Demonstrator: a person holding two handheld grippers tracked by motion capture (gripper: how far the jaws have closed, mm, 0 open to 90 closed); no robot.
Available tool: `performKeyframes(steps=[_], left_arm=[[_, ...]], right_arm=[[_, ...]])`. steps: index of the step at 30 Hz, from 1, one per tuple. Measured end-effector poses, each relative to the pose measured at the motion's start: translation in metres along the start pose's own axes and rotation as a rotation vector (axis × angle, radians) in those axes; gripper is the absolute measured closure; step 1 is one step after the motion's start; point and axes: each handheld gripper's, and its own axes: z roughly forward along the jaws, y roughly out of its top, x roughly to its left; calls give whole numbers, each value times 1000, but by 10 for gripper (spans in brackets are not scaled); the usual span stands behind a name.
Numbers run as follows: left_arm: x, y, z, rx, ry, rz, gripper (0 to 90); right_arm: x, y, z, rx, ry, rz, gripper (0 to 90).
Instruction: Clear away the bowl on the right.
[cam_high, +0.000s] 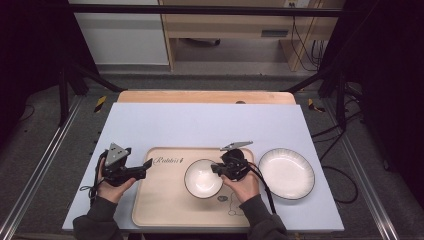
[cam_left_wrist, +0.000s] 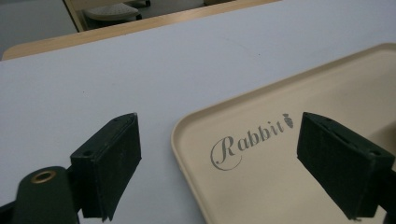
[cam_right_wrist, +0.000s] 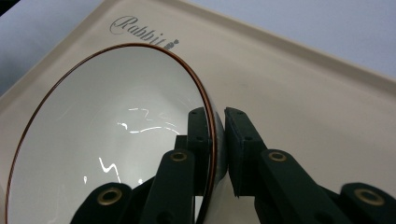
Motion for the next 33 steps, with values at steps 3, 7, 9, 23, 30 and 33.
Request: performKeyframes(steps=[3,7,9,23,30,33], left_arm=[[0,0,0,0,0,0,134],[0,0,0,0,0,1,134],[0,0,0,0,0,0,134],[0,0,0,0,0,0,134],[0,0,0,-1,0,-2,134],[0,0,0,1,0,1,134]], right_arm=[[0,0,2,1,3,-3,806],[1,-1,4,8,1,-9,806],[0,-1,4,9,2,-14,806],[-6,-4,10,25,0,4,814],[-8,-5,10,30,-5,9,813],[-8,-5,10,29,-5,8,811]])
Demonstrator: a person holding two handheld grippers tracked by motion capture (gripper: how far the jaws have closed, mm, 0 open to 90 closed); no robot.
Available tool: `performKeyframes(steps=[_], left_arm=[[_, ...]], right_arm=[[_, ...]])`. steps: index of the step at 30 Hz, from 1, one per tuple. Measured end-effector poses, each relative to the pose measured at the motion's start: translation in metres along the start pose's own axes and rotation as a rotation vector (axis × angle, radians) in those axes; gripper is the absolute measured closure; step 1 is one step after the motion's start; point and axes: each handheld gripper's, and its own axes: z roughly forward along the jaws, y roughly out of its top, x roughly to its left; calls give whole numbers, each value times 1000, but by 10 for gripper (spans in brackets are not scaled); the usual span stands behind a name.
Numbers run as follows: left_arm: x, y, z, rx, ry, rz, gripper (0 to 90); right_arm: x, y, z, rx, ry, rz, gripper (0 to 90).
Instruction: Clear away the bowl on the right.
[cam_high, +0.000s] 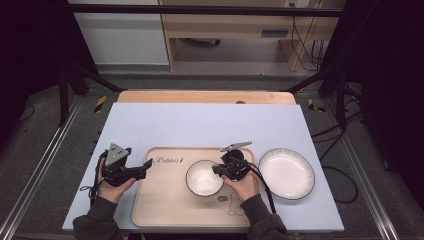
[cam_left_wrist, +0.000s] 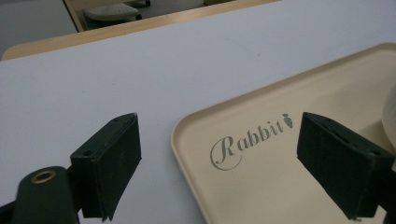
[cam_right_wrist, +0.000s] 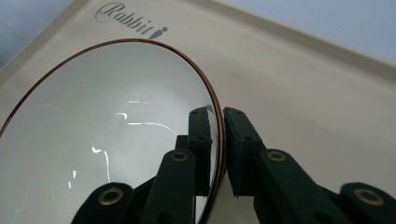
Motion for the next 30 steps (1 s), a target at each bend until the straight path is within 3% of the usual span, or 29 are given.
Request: performKeyframes(steps=[6,10,13,18,19,30], left_arm=[[0,0,0,-2,0,-3,134],[0,0,0,-4,1,-4,134],[0,0,0,-1,1,0,134],[0,0,0,-6,0,-5,134],[0,0,0,-6,1,-5,134],[0,0,-2,-8,-2,-3,134]], right_arm=[[0,0,0,-8,-16,-17,764],[1,-1,-1,-22,-48,-47,666],[1,-1,-5,-56,-60,-80,579],[2,0,-15,-117,-67,-81,473],[1,0,-17,-132,-69,-100,452],[-1,-1,-41,-283,-84,-103,215]])
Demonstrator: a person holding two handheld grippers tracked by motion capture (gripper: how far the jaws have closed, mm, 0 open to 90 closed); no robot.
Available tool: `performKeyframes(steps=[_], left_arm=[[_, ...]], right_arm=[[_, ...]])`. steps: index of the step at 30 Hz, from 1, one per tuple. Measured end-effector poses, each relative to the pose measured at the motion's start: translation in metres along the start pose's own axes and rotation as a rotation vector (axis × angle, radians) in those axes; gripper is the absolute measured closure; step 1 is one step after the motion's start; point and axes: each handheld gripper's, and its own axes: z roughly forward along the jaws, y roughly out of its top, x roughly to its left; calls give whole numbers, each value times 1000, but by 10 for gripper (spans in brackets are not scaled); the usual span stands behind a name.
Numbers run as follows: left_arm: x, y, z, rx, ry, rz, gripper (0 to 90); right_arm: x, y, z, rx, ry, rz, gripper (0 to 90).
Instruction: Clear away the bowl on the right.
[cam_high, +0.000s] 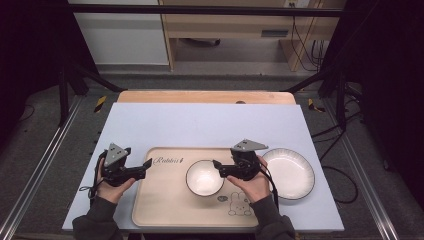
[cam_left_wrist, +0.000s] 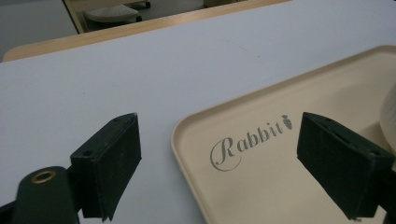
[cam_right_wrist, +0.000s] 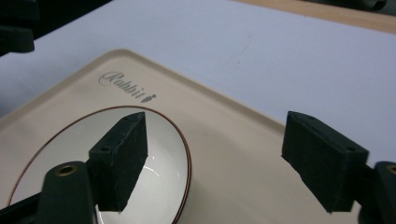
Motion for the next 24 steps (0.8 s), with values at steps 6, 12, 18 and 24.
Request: performKeyframes(steps=[6,12,18,24], left_arm=[[-1,0,0,-5,-1,-2,134],[0,1,-1,-9,-4,-2,132],[0,1,-2,-13,-5,-3,132],[0,1,-2,-13,-8,-1,131]], right_arm=[[-7,2,-16,-76,1,16,179],[-15,0,-29,-119,-19,11,158],[-25,-3,-40,-144,-37,4,137],[-34,-8,-48,-143,-56,3,120]])
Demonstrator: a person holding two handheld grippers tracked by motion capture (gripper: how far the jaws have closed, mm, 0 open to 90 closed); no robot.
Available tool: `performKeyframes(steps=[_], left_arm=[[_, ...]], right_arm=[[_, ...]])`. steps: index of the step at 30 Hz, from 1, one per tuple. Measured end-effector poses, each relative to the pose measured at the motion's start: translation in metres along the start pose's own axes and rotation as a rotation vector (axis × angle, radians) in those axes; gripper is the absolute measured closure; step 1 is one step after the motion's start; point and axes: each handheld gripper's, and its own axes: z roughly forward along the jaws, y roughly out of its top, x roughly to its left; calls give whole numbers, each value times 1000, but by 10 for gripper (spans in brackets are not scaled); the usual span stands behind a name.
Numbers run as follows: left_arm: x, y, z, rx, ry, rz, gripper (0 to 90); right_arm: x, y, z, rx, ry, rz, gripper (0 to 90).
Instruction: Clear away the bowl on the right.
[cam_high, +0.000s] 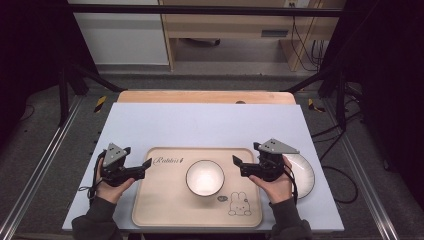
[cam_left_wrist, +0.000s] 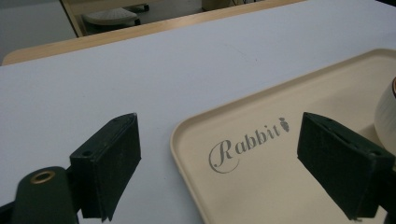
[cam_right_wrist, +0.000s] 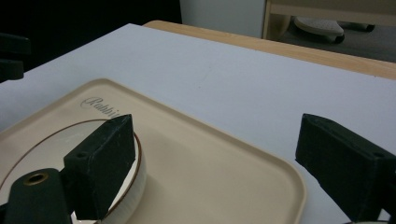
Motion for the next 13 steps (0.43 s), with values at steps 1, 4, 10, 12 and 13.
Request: performKeyframes(steps=[1,4,10,12,13], left_arm=[[0,0,0,1,-1,2,131],[0,0,0,2,-4,2,131],[0,0,1,4,-5,5,131],[0,-1,1,8,-6,6,131],[0,-1,1,8,-5,5,132]], right_arm=[[-1,-1,-1,1,-7,2,119],[-4,-3,-3,5,-11,-5,115],[-12,-8,-5,28,-29,-6,109],[-14,-9,-5,32,-35,0,109],[-14,-9,-5,33,-37,4,109]])
